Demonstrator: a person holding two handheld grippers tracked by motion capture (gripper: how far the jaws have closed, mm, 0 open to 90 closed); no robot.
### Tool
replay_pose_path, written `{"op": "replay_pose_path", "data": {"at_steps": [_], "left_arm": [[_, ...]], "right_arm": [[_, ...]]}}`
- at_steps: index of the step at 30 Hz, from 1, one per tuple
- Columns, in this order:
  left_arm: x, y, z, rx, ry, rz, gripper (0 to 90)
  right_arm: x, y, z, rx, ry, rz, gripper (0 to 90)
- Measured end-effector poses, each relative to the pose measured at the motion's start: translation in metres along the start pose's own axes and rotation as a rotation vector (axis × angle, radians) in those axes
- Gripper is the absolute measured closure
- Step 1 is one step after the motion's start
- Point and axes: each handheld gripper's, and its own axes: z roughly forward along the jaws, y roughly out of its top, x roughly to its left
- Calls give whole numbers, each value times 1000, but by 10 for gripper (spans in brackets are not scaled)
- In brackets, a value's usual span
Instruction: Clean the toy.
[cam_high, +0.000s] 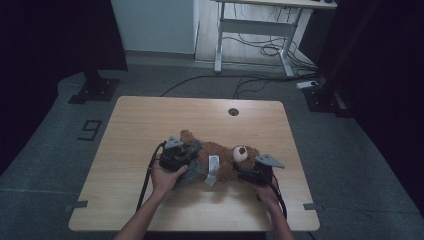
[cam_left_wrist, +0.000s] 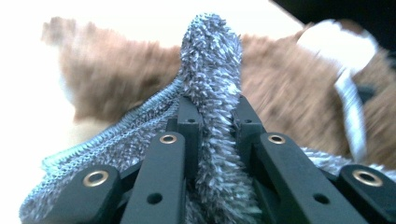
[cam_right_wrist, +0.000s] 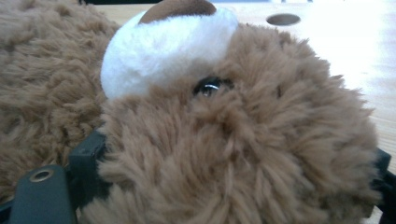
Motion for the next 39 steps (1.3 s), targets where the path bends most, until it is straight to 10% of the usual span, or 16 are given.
{"op": "replay_pose_path", "data": {"at_steps": [5, 14, 23, 32, 39], "left_arm": [[-9, 11, 21, 31, 3, 21, 777], [33, -26, 30, 112, 6, -133, 788], [52, -45, 23, 168, 49, -166, 784], [19, 1, 11, 39, -87, -88, 785], [-25, 28, 10, -24, -99, 47, 784]], "right_arm": [[-4, -5, -4, -19, 24, 7, 142], [-3, -9, -6, -39, 20, 4, 144], [-1, -11, -8, -44, 14, 3, 144], [0, -10, -8, -44, 22, -11, 149], [-1, -10, -9, -46, 22, -10, 144]]}}
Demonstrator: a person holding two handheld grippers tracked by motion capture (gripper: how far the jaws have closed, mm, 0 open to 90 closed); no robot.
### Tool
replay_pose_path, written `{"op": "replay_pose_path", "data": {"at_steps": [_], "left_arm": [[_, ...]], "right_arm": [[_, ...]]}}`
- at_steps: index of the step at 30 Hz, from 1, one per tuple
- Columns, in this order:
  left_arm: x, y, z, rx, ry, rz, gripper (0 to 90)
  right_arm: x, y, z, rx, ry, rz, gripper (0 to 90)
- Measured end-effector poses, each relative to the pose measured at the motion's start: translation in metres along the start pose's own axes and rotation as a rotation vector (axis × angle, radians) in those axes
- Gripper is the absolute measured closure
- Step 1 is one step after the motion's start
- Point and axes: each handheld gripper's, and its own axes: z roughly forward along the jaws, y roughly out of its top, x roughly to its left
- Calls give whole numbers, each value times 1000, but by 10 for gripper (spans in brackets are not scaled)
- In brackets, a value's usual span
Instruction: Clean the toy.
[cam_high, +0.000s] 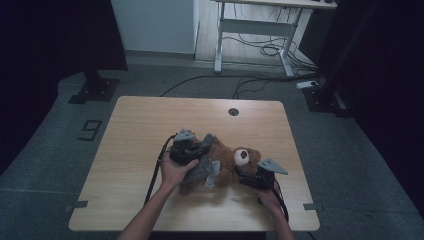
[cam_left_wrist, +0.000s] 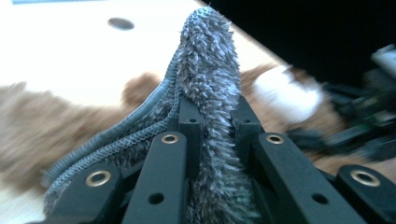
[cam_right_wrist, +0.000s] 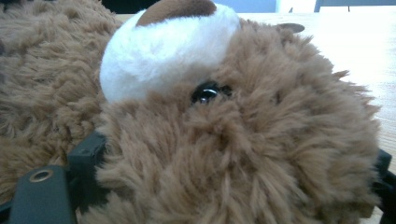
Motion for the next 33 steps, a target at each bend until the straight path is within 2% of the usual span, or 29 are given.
{"op": "replay_pose_path", "data": {"at_steps": [1, 2, 5, 7, 8, 10, 13, 18, 20, 22, 24, 26, 29, 32, 33], "left_arm": [[-2, 1, 2, 9, 27, 22, 783], [-2, 1, 6, 19, 34, 28, 783], [13, -7, 18, 64, 54, -33, 783], [28, -16, 19, 54, 36, -122, 785], [34, -19, 19, 55, 48, -142, 786], [41, -25, 17, 76, 108, -134, 788], [56, -36, 17, 111, 111, -192, 788], [69, -45, 18, 176, 154, -182, 787], [74, -47, 22, 223, 176, -180, 785], [81, -52, 27, 270, 195, -199, 783], [89, -60, 33, 309, 191, -220, 782], [93, -64, 30, 262, 146, -264, 780], [93, -62, 21, 224, 107, -257, 781], [86, -52, 6, 139, 68, -247, 786], [80, -45, -1, 105, 52, -233, 787]], "right_arm": [[0, 0, 0, -1, 0, -1, 144], [0, 0, 0, 0, 1, -1, 144], [0, 0, 0, -1, -1, -1, 144], [1, 0, 0, -4, -1, 1, 144], [2, 0, 0, -4, -2, 3, 143], [2, 0, 1, -6, -5, 3, 144], [2, 0, 1, -8, -4, 5, 144], [2, -1, 1, -14, -5, 9, 144], [2, -1, 1, -16, -6, 10, 144], [2, -1, 1, -17, -6, 13, 143], [2, -2, 1, -18, -5, 12, 143], [1, -2, 0, -18, -4, 7, 143], [1, -3, 0, -19, -1, 10, 143], [1, -3, 0, -18, -2, 12, 143], [1, -3, 0, -18, -2, 12, 143]]}}
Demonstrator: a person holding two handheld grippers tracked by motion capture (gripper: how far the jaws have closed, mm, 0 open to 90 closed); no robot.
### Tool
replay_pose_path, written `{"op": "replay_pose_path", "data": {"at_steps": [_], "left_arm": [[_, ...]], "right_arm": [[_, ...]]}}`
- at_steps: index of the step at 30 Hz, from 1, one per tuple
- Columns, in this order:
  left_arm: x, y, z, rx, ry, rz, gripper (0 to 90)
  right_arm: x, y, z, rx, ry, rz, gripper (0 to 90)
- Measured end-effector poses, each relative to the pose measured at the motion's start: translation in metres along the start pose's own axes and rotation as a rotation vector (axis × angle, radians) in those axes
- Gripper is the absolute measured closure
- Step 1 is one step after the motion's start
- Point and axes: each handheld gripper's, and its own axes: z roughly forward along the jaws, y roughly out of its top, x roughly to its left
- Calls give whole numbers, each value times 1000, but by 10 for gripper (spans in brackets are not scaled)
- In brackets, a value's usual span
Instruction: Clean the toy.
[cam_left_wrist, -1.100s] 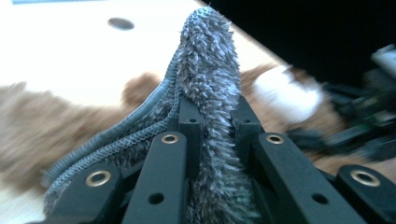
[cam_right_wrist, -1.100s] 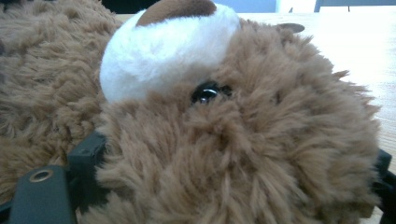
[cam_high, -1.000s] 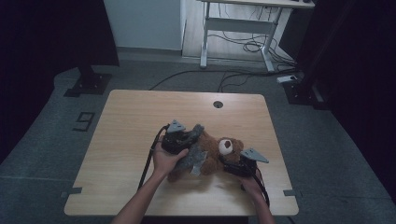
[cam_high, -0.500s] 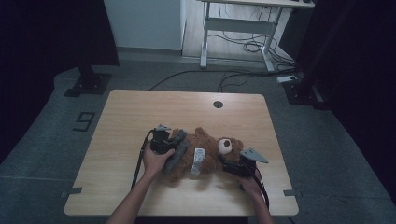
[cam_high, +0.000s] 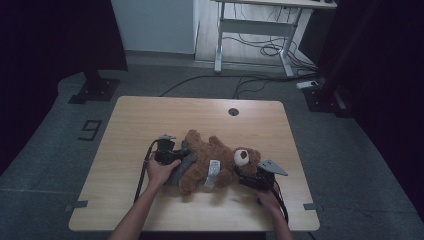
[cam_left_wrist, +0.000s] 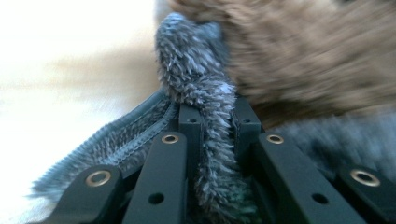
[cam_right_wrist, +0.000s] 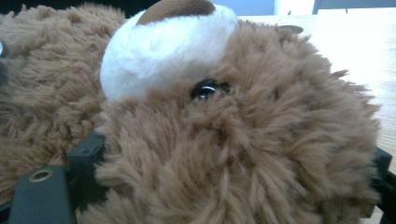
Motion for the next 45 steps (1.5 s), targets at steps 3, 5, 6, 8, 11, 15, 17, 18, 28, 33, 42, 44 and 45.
{"op": "replay_pose_path", "data": {"at_steps": [3, 5, 6, 8, 11, 15, 17, 18, 28, 33, 42, 44, 45], "left_arm": [[-23, 11, -16, -66, -78, 55, 788], [-42, 17, -24, -98, -104, 111, 786], [-52, 20, -26, -109, -132, 127, 786], [-60, 21, -27, -111, -154, 134, 786], [-64, 19, -21, -72, -74, 202, 787], [-44, 5, 1, 10, 3, 159, 789], [-32, -1, 7, 41, 62, 143, 791], [-26, -6, 11, 67, 84, 124, 791], [4, -40, 8, 160, 77, 63, 788], [-5, -33, -11, 60, 67, 85, 788], [-76, 8, -40, -117, -62, 226, 788], [-86, 8, -31, -96, -73, 235, 788], [-87, 8, -26, -76, -73, 233, 787]], "right_arm": [[0, 0, 0, -1, -1, 2, 143], [0, 0, 0, -1, -3, 2, 143], [0, 0, 0, -1, -3, 2, 143], [0, 0, 0, -2, -4, 1, 143], [0, -1, 0, -4, -4, 1, 143], [0, -1, 0, -5, -2, 3, 143], [0, -1, 0, -5, -3, 1, 143], [1, -1, 1, -6, -4, 4, 143], [1, -3, 0, -13, -10, 4, 143], [1, -2, 0, -13, -10, 7, 143], [1, -2, 0, -14, -12, 8, 142], [1, -3, 0, -14, -12, 7, 142], [1, -2, 0, -13, -12, 7, 142]]}}
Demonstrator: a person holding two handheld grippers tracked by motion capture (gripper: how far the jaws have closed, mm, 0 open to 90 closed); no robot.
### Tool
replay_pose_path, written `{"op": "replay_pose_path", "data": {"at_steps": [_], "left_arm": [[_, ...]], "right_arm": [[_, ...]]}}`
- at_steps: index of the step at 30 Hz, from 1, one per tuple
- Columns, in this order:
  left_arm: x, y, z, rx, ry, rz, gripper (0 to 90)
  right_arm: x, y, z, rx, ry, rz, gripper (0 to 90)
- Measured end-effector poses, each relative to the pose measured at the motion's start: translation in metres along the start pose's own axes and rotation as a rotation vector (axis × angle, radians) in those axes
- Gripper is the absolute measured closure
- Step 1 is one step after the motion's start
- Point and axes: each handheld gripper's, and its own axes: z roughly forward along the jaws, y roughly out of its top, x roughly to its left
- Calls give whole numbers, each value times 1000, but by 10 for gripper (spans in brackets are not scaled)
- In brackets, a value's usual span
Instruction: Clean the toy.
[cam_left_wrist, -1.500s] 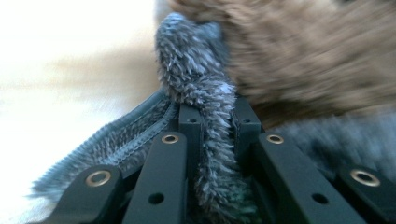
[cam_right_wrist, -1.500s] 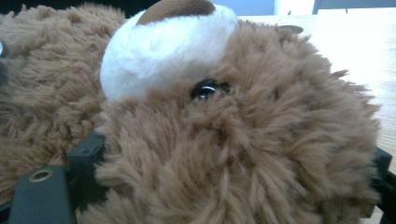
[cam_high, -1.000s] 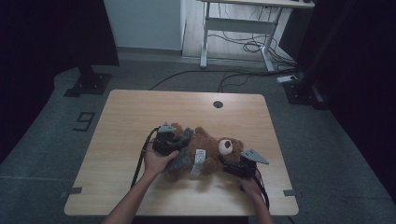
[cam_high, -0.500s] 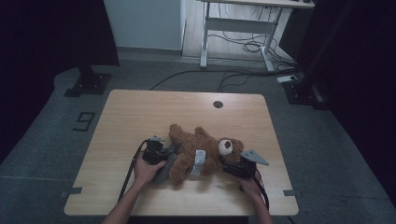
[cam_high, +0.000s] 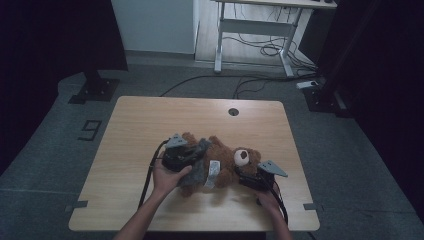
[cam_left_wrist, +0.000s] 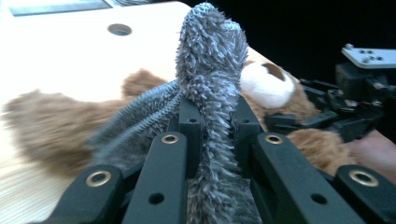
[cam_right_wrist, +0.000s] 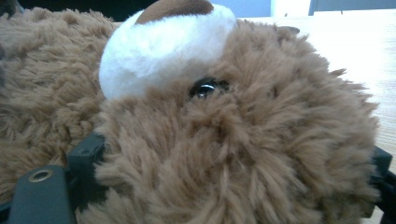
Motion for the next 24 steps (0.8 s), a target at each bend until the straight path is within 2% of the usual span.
{"op": "replay_pose_path", "data": {"at_steps": [3, 5, 6, 7, 9, 11, 14, 16, 18, 20, 24], "left_arm": [[7, -9, 14, 35, 0, -37, 786], [17, -15, 16, 24, -3, -70, 786], [21, -17, 15, 19, 9, -87, 786], [25, -19, 13, 23, 38, -89, 786], [35, -25, 11, 58, 94, -95, 789], [45, -36, 13, 90, 101, -131, 789], [54, -55, 23, 139, 111, -154, 790], [57, -68, 30, 172, 104, -178, 790], [59, -77, 31, 176, 99, -192, 791], [58, -84, 28, 173, 89, -193, 791], [54, -87, 24, 174, 104, -164, 790]], "right_arm": [[0, 0, 0, -1, 0, -2, 142], [0, 0, 0, -1, 1, -3, 141], [0, 0, 0, -2, 1, -5, 142], [0, 0, 1, -2, -1, -4, 141], [0, 0, 1, -2, -1, -3, 141], [1, 0, 0, -1, -2, -6, 141], [1, 0, 0, -1, -4, -6, 142], [1, 0, 1, -1, -6, -8, 142], [2, 0, 0, -2, -8, -12, 142], [2, 0, 0, -2, -9, -13, 142], [2, 0, 0, -1, -11, -14, 143]]}}
